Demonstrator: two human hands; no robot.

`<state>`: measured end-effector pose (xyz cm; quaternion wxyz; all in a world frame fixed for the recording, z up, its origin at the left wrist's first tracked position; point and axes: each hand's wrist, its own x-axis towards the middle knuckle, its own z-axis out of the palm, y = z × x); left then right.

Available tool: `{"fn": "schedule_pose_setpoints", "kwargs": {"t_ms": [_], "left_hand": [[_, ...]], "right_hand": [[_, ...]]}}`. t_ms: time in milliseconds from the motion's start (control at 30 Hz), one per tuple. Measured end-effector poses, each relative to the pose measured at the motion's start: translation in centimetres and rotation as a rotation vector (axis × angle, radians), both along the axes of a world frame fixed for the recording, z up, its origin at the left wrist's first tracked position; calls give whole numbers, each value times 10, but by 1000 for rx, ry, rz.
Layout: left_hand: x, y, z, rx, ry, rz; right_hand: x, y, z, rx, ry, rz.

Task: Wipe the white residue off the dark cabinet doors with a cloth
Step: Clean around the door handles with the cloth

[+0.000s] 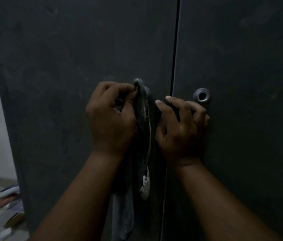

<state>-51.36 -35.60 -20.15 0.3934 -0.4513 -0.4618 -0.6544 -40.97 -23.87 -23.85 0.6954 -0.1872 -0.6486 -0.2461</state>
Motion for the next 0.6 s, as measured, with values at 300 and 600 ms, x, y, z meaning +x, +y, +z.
{"fn": "schedule_pose_setpoints", "kwargs": {"t_ms": [300,600], "left_hand": [[-16,-6,-62,-71,58,-6],[-34,6,-15,11,-85,83]], "right_hand": [[1,-5,-1,-33,-2,9],[5,-18,34,-94,38,136]]}}
